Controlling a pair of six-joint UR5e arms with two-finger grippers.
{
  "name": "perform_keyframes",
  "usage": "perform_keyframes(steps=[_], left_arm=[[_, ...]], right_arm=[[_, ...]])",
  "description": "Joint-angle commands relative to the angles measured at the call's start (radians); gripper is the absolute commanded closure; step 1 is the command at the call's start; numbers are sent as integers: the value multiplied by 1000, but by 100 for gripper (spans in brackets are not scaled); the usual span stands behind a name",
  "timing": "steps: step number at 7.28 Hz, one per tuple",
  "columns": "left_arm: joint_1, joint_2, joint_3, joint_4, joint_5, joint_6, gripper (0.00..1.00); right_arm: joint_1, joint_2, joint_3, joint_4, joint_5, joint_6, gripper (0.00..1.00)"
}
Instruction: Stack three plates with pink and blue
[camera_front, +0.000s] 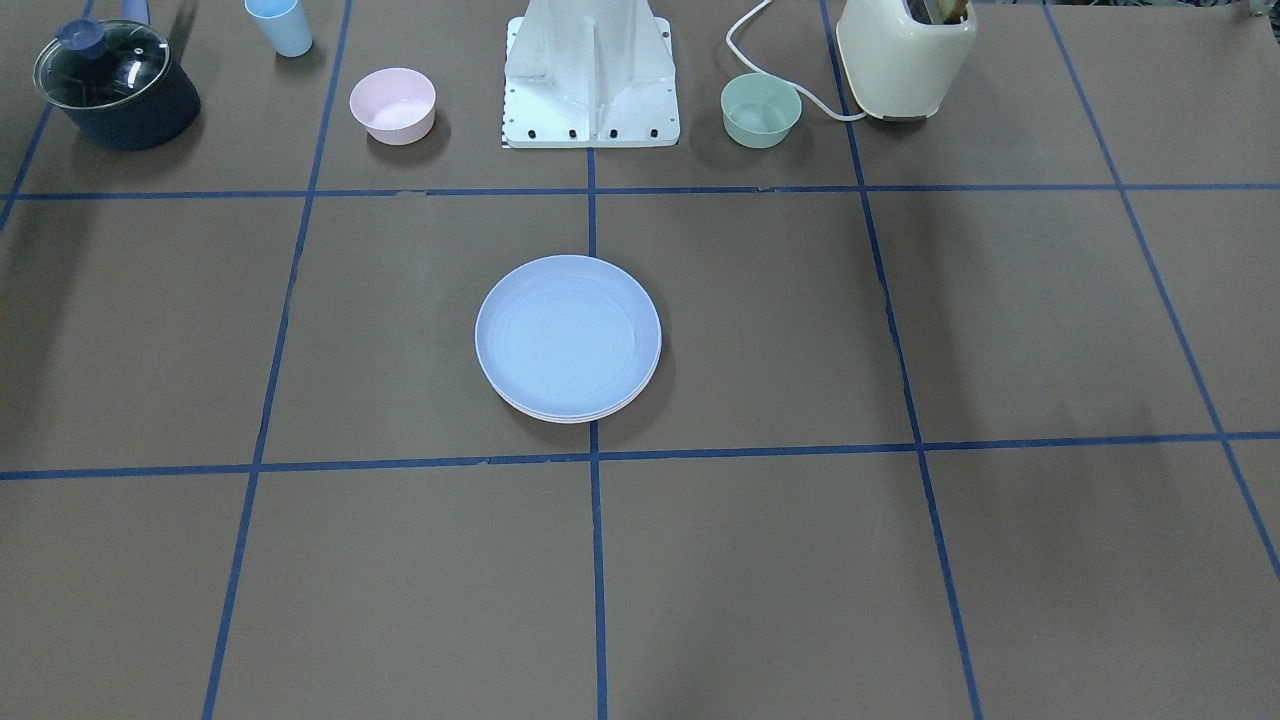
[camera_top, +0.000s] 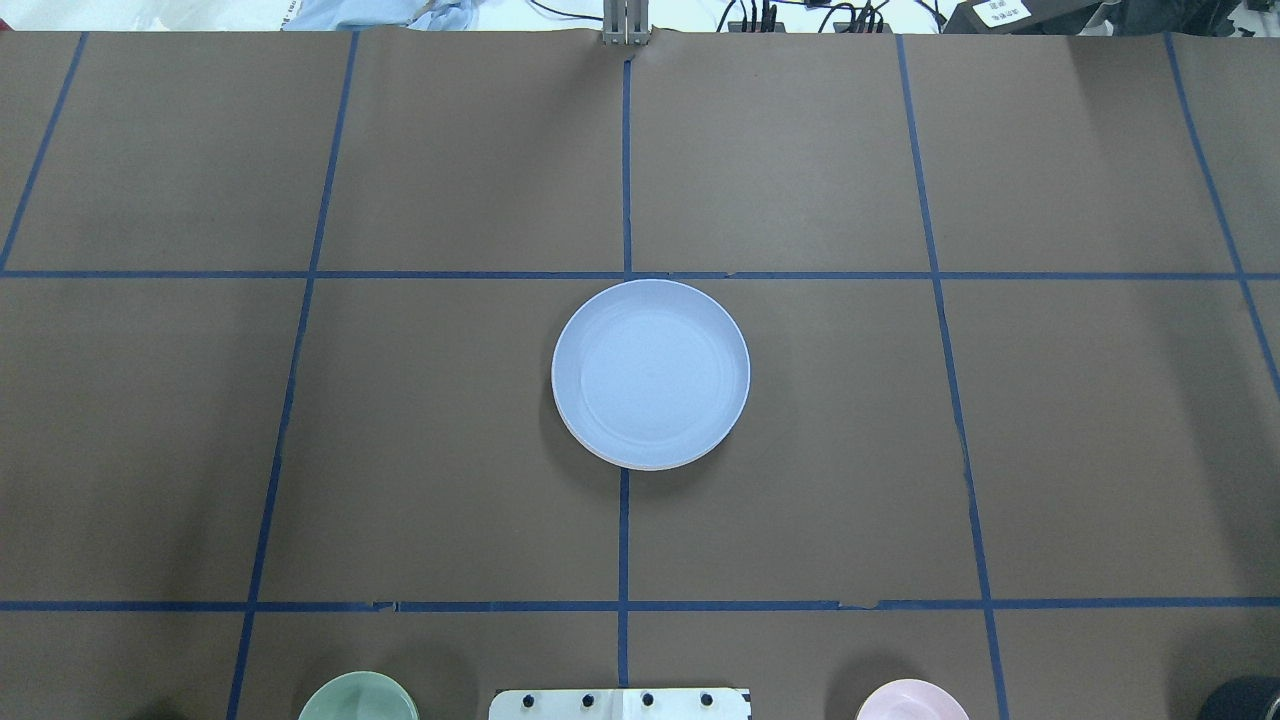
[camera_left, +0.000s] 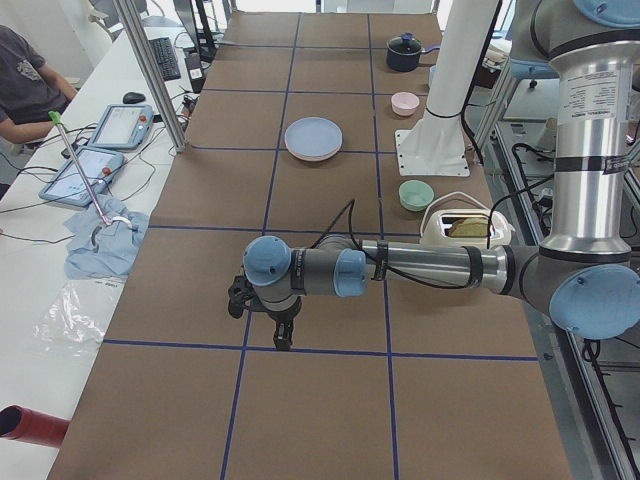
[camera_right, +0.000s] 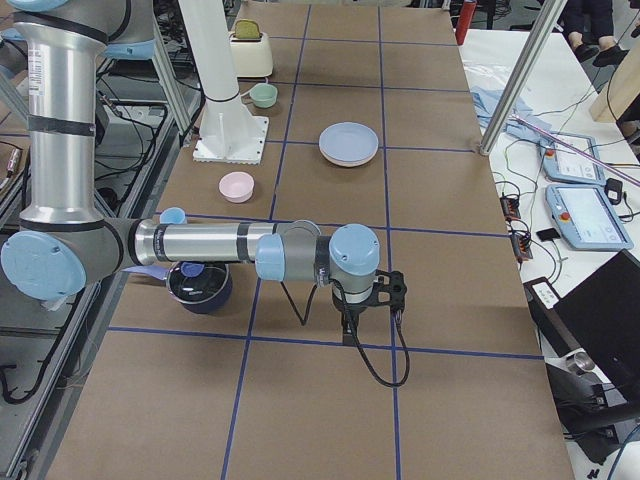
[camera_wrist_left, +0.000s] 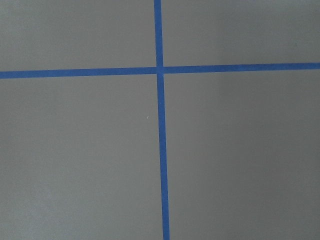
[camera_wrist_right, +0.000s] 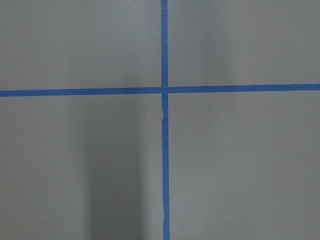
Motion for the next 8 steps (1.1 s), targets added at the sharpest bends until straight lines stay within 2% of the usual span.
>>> perform_keyframes(steps=[1,8], left_arm=[[-1,0,0,1,0,0,0],[-1,0,0,-1,0,3,0]], right_arm=[[0,0,-3,0,0,0,0],[-2,9,-34,2,2,2,0]])
